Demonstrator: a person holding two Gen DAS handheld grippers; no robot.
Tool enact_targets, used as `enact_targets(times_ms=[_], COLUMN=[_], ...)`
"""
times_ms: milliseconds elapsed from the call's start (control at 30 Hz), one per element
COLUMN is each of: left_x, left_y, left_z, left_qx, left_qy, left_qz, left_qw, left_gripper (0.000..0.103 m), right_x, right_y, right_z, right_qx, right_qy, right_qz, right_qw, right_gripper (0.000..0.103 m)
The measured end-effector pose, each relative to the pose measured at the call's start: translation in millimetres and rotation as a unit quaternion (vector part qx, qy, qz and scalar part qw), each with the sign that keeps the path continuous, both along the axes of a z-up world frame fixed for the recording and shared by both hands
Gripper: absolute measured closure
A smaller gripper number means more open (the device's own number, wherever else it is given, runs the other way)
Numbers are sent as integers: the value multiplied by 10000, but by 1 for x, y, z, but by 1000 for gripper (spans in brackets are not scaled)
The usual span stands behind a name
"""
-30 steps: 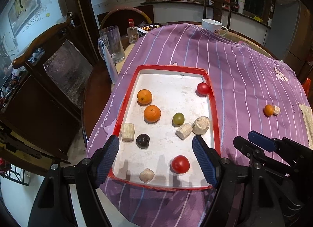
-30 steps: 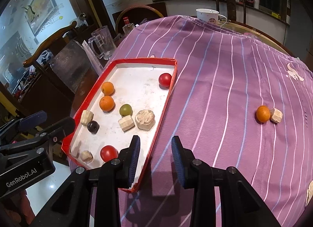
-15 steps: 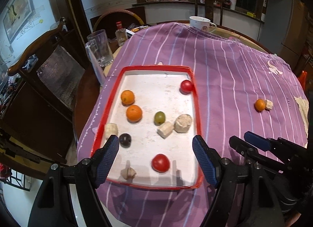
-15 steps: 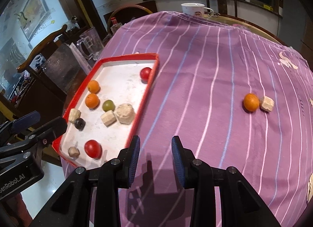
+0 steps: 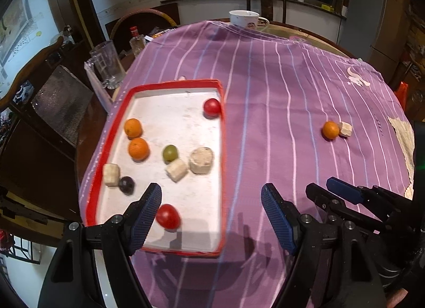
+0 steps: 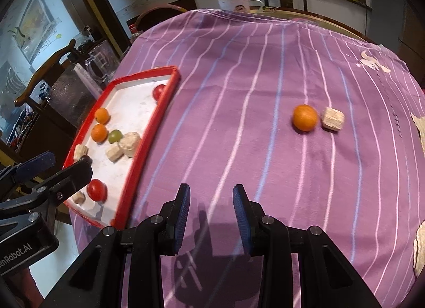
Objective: Organize fruits
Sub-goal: 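Move both tools back toward the last tangerine and wooden block, then grasp the cylindrical wooden block with the right tool while the left tool grasps the tangerine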
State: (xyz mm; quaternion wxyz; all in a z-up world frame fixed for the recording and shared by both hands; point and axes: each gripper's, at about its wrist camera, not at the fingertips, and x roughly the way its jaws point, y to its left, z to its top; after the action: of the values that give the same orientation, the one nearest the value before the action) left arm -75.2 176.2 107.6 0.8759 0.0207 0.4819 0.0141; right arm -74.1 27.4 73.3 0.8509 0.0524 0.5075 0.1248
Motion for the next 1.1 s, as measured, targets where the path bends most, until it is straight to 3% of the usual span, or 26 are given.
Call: enact_targets(times_ms=[667,933,1100], left_x=[2,4,8], left_y=[-70,-81,-84], left_z=[-29,-40,-45], left_qx=[-134,-212,-293], left_qy=[447,587,637], left_qz=[-89,-5,52], left_qw=[9989,9981,9975], left_gripper=[26,26,26], right_x=[-1,26,56], right_y=[-92,-154,-157], right_z=[-17,-13,-11], right_qx=[43,1,-115], right_qy=[206,4,-168], right_qz=[-360,-925,-612], right_qw=[9991,9957,9979], right_gripper=[66,66,66])
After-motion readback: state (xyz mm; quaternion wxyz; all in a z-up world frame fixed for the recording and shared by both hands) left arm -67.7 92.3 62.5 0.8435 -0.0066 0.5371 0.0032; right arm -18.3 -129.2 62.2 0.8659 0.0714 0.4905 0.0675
